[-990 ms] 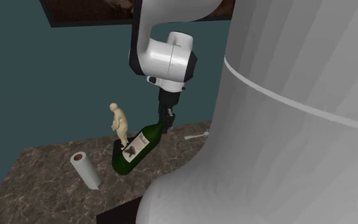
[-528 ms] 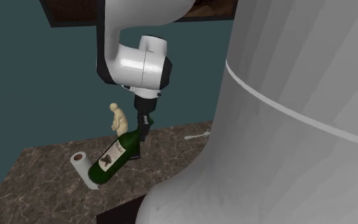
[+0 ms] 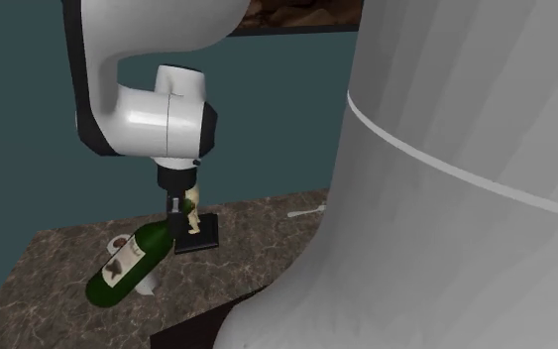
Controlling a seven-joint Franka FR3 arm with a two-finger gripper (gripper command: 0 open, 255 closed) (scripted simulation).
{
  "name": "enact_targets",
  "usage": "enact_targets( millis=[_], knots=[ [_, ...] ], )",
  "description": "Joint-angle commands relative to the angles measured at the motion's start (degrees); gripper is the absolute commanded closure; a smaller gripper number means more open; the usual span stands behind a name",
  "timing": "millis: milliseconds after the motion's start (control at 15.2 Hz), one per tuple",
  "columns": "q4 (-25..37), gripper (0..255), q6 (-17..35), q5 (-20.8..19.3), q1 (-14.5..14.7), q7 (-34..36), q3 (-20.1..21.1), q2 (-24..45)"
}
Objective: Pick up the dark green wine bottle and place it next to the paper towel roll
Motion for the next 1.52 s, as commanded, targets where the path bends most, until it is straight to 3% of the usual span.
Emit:
enact_targets(
  millis=[0, 330, 660, 1452],
  knots=[
    [1.1, 255, 0.8, -0.2, 1.8, 3.6, 1.6, 0.9],
    [4.2, 255, 3.5, -2.5, 6.3, 12.7, 4.8, 4.5],
    [8.9, 255, 5.6, -7.5, 11.7, 23.1, 6.3, 9.3],
    [26.9, 255, 5.2, -22.0, 29.7, 46.8, 2.1, 23.5]
  ],
)
